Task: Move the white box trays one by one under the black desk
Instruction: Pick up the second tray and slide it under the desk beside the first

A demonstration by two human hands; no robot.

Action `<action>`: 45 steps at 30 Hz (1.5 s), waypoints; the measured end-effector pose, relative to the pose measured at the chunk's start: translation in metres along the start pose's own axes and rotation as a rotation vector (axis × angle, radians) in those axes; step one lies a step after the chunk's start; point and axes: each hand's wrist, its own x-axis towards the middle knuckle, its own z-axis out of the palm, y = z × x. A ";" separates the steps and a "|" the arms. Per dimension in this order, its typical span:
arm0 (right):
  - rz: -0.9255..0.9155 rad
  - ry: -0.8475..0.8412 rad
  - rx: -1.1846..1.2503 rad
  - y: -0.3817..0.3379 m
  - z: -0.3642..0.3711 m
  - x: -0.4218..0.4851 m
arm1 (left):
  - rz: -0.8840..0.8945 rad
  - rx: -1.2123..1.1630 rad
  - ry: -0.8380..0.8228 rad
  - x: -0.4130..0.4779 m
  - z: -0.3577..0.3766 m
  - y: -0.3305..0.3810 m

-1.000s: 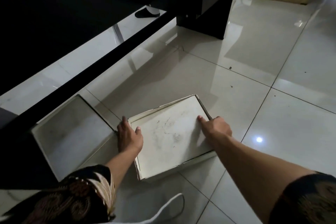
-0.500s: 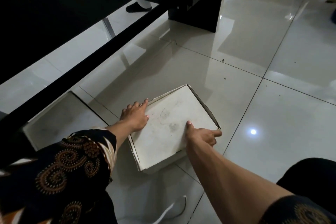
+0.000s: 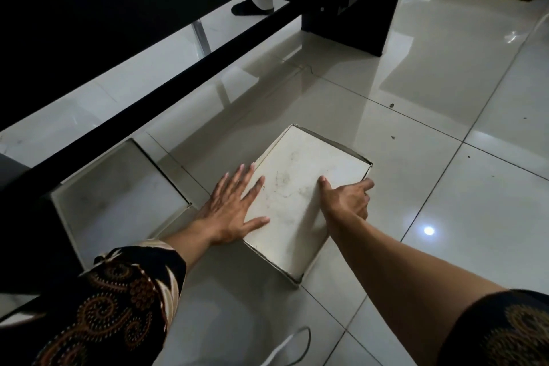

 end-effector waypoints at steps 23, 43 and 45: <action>-0.796 -0.461 -0.462 -0.051 0.058 -0.003 | -0.521 -0.277 -0.114 0.012 0.008 0.022; -0.399 -0.498 -0.077 -0.085 0.132 -0.037 | -0.828 -0.265 -0.012 -0.042 -0.018 -0.040; -0.403 -0.552 0.005 -0.083 0.141 -0.047 | -0.809 -0.233 0.005 -0.043 -0.016 -0.044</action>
